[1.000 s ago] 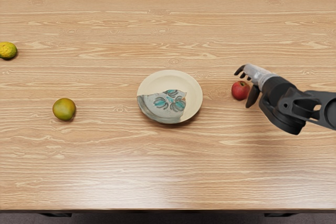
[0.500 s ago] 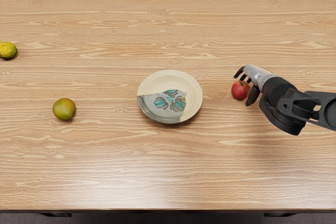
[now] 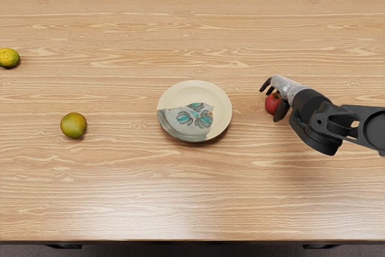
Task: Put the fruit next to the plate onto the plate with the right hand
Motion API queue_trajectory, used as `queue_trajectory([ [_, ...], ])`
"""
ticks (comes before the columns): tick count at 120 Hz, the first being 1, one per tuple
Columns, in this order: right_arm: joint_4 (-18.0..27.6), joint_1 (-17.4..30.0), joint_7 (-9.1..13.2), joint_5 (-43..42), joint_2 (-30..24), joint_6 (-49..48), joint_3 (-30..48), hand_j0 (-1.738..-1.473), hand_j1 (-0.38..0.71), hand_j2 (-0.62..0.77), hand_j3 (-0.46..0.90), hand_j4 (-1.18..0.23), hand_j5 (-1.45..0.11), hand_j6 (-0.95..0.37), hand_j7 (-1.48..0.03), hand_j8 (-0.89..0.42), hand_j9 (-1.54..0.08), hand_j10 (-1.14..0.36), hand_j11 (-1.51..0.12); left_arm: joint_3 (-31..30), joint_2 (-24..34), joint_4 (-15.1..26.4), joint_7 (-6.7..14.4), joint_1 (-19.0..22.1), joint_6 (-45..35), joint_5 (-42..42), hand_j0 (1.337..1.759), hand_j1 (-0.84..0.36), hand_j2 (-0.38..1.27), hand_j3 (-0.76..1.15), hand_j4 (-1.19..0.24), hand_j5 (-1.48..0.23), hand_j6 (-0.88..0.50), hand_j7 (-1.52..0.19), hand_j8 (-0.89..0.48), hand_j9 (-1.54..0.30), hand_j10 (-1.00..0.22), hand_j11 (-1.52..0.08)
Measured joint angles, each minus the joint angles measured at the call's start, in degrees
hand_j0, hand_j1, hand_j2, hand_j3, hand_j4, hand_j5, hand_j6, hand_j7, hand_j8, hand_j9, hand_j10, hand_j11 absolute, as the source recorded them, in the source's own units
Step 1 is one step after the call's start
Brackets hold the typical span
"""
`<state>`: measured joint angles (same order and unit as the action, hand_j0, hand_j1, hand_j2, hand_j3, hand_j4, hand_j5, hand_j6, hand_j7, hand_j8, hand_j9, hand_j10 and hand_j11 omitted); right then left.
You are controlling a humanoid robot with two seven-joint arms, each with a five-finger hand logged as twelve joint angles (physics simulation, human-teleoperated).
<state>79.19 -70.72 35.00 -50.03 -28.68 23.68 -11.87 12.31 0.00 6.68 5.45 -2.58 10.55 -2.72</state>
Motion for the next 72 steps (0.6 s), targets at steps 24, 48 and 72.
queue_trajectory([
  [24, 0.0, 0.3, 0.0, -0.1, -0.5, 0.1, 0.0, -1.658, 0.11, -0.07, 0.0, -0.39, -0.49, -0.39, -0.5, -0.37, -0.5, -0.39, -0.5, 0.0, 0.0, 0.0, 0.0, 0.0, 0.0, 0.0, 1.658, 0.35, 0.0, 0.0, 0.0, 0.0, 0.0, 0.0, 0.0, 0.0, 0.0, 0.0],
  [48, 0.0, 0.5, 0.0, -0.2, -0.6, 0.1, -0.1, -1.658, 0.14, -0.08, 0.0, -0.42, -0.53, -0.42, -0.54, -0.37, -0.54, -0.42, -0.54, 0.0, 0.0, 0.0, 0.0, -0.1, 0.0, 0.0, 1.658, 0.35, 0.0, 0.0, 0.0, 0.0, 0.0, 0.0, 0.0, 0.0, 0.0, 0.0],
  [72, -0.1, 0.7, 0.0, -0.3, -0.7, 0.0, -0.1, -1.658, 0.18, -0.08, 0.0, -0.45, -0.58, -0.45, -0.58, -0.42, -0.58, -0.45, -0.58, 0.0, 0.0, 0.0, 0.0, -0.1, 0.0, 0.0, 1.658, 0.35, 0.0, 0.0, 0.0, 0.0, 0.0, 0.0, 0.0, 0.0, 0.0, 0.0],
])
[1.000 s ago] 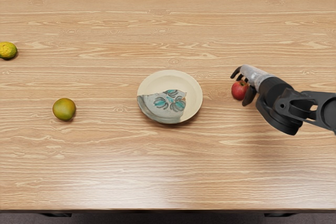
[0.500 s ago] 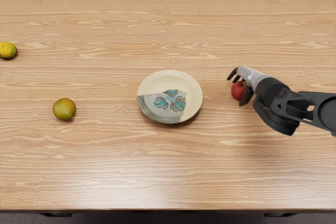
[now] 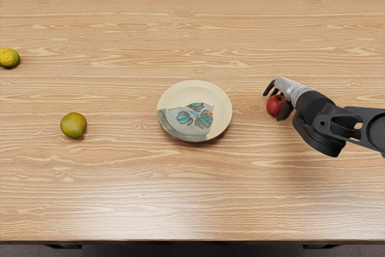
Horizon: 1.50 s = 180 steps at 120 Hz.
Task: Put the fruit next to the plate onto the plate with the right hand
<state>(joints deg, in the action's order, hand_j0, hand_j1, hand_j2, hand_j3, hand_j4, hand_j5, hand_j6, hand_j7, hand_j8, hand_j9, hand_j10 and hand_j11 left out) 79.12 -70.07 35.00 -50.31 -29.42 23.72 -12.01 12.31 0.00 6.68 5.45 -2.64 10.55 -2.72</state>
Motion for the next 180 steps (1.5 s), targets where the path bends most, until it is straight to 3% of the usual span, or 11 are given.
queue_trajectory([
  [63, 0.0, 0.6, 0.0, -0.6, -0.1, 0.3, 0.1, -1.652, 0.21, -0.08, 0.0, -0.53, -0.69, -0.4, -0.69, -0.39, -0.7, -0.52, -0.7, 0.0, 0.0, 0.0, 0.0, 0.0, 0.0, 0.0, 1.658, 0.35, 0.0, 0.0, 0.0, 0.0, 0.0, 0.0, 0.0, 0.0, 0.0, 0.0],
  [152, 0.3, 0.8, 0.0, -0.6, -0.5, 1.6, 0.1, -1.656, 0.23, 0.08, 0.0, -0.55, -0.73, -0.44, -0.72, -0.44, -0.73, -0.55, -0.73, 0.0, 0.0, 0.0, 0.0, 0.0, 0.0, 0.0, 1.658, 0.35, 0.0, 0.0, 0.0, 0.0, 0.0, 0.0, 0.0, 0.0, 0.0, 0.0],
  [180, 2.5, 0.5, 0.0, -0.6, -2.3, 1.7, 0.7, -1.657, 0.24, 0.12, 0.0, -0.56, -0.74, -0.45, -0.74, -0.45, -0.75, -0.56, -0.75, 0.0, 0.0, 0.0, 0.0, 0.0, 0.0, 0.0, 1.658, 0.35, 0.0, 0.0, 0.0, 0.0, 0.0, 0.0, 0.0, 0.0, 0.0, 0.0],
])
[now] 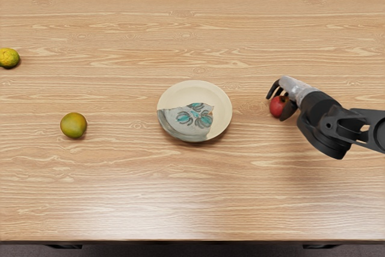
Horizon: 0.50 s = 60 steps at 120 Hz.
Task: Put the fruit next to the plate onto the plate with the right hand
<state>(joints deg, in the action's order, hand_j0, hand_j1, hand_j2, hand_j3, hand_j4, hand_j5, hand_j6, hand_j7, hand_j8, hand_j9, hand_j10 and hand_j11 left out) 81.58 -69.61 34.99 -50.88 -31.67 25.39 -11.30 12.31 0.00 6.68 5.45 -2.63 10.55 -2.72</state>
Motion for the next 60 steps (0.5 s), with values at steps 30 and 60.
queue_trajectory([
  [30, 3.1, -0.9, 0.0, 0.5, -1.6, -0.3, 1.6, -1.657, 0.23, 0.13, 0.0, -0.57, -0.75, -0.46, -0.75, -0.46, -0.76, -0.57, -0.76, 0.0, 0.0, 0.0, 0.0, 0.0, 0.0, 0.0, 1.658, 0.35, 0.0, 0.0, 0.0, 0.0, 0.0, 0.0, 0.0, 0.0, 0.0, 0.0],
  [60, 6.2, -2.5, 0.0, 1.1, -2.3, -1.8, 4.3, -1.657, 0.23, 0.15, 0.0, -0.58, -0.76, -0.46, -0.76, -0.46, -0.76, -0.58, -0.77, 0.0, 0.0, 0.0, 0.0, 0.0, 0.0, 0.0, 1.658, 0.35, 0.0, 0.0, 0.0, 0.0, 0.0, 0.0, 0.0, 0.0, 0.0, 0.0],
])
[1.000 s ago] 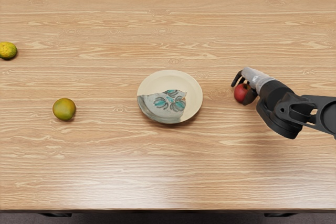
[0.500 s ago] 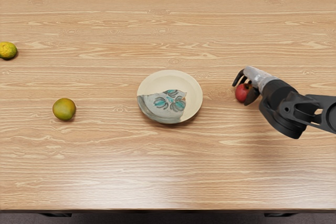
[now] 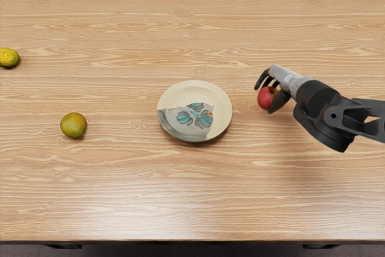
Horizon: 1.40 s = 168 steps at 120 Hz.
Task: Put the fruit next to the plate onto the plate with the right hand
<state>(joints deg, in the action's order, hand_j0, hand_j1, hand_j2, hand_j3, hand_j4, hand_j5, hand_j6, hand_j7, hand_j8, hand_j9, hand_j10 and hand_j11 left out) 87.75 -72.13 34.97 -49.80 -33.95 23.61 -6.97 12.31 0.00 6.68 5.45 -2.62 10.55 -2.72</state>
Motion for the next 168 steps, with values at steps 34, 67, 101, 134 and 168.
queue_trajectory([
  [34, 3.0, -1.3, 0.0, 1.7, -0.9, -2.4, 3.2, -1.656, 0.23, 0.17, 0.0, -0.6, -0.79, -0.46, -0.78, -0.46, -0.79, -0.59, -0.8, 0.0, 0.0, 0.0, 0.0, 0.0, 0.0, 0.0, 1.658, 0.35, 0.0, 0.0, 0.0, 0.0, 0.0, 0.0, 0.0, 0.0, 0.0, 0.0],
  [67, 5.1, -3.3, 0.0, 3.9, -1.3, -4.9, 6.2, -1.656, 0.24, 0.21, 0.0, -0.63, -0.84, -0.45, -0.83, -0.46, -0.84, -0.63, -0.84, 0.0, 0.0, 0.0, 0.0, 0.0, 0.0, 0.0, 1.658, 0.35, 0.0, 0.0, 0.0, 0.0, 0.0, 0.0, 0.0, 0.0, 0.0, 0.0],
  [101, 5.9, -4.8, 0.0, 5.9, 0.5, -6.5, 8.0, -1.655, 0.24, 0.21, 0.0, -0.65, -0.86, -0.44, -0.85, -0.45, -0.87, -0.63, -0.87, 0.0, 0.0, 0.0, 0.0, 0.1, 0.0, 0.0, 1.658, 0.35, 0.0, 0.0, 0.0, 0.0, 0.0, 0.0, 0.0, 0.0, 0.0, 0.0],
  [134, 5.5, -9.0, 0.0, 9.5, 5.9, -6.4, 8.1, -1.655, 0.25, 0.24, 0.0, -0.67, -0.91, -0.42, -0.89, -0.43, -0.91, -0.63, -0.91, 0.0, 0.0, 0.0, 0.0, 0.2, 0.0, 0.1, 1.658, 0.35, 0.0, 0.0, 0.0, 0.0, 0.0, 0.0, 0.0, 0.0, 0.0, 0.0],
  [168, 4.5, -9.7, 0.0, 10.8, 9.7, -6.0, 7.6, -1.655, 0.24, 0.22, 0.0, -0.68, -0.94, -0.4, -0.91, -0.41, -0.94, -0.61, -0.95, 0.0, 0.0, -0.1, 0.0, 0.2, 0.0, 0.1, 1.658, 0.35, 0.0, 0.0, 0.0, 0.0, 0.0, 0.0, 0.0, 0.0, 0.0, 0.0],
])
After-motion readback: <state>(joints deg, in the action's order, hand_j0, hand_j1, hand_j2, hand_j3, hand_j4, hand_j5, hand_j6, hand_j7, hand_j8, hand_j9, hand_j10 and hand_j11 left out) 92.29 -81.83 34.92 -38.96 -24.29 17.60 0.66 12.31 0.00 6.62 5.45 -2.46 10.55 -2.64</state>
